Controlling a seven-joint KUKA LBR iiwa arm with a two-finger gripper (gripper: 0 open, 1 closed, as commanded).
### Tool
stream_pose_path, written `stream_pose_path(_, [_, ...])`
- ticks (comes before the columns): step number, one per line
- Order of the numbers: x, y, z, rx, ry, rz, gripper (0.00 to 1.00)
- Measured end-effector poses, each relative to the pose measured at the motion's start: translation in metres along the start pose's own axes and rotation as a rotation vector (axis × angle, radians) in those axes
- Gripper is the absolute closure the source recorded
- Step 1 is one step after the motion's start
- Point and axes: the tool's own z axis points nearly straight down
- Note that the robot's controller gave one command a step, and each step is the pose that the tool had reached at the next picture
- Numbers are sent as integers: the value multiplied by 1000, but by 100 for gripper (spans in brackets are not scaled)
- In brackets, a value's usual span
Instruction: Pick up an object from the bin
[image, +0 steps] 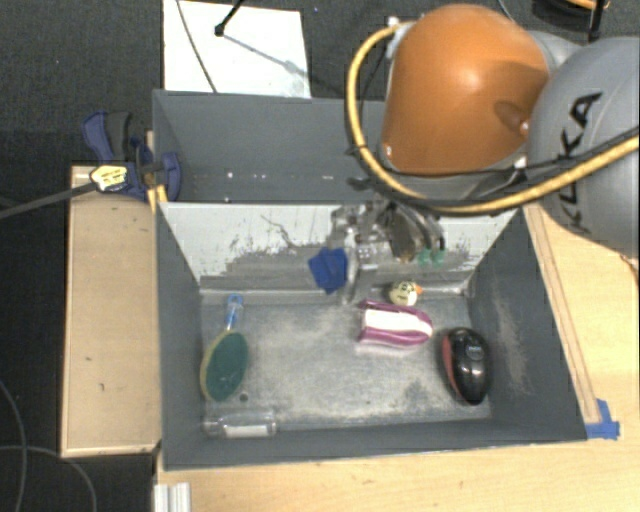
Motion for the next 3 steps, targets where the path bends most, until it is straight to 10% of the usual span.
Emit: stream_pose_path(3, [0, 0, 0, 0, 0, -1, 100])
